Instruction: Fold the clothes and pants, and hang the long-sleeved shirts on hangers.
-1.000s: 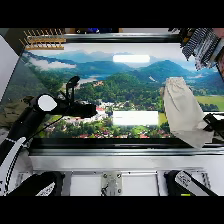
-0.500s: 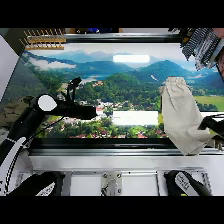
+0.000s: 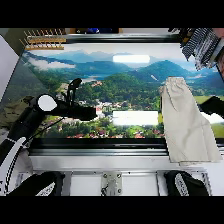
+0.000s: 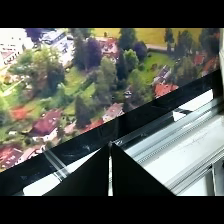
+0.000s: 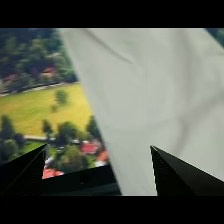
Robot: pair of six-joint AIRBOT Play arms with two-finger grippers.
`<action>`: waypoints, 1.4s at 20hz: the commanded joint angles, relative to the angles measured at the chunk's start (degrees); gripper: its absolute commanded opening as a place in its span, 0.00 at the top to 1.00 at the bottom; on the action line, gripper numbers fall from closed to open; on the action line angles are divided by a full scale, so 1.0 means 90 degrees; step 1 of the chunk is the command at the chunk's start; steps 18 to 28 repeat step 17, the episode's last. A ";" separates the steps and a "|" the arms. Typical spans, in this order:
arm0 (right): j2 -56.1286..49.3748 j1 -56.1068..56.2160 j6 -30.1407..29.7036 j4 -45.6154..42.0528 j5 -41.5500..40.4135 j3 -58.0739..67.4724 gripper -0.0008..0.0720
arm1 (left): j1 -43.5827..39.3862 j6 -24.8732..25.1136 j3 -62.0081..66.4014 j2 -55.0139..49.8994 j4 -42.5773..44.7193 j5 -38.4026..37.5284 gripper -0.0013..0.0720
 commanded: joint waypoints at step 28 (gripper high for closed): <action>0.0146 0.2302 -0.0236 0.1151 -0.0036 0.0046 0.98 | 0.0005 -0.0002 0.0005 -0.0005 -0.0012 0.0005 0.96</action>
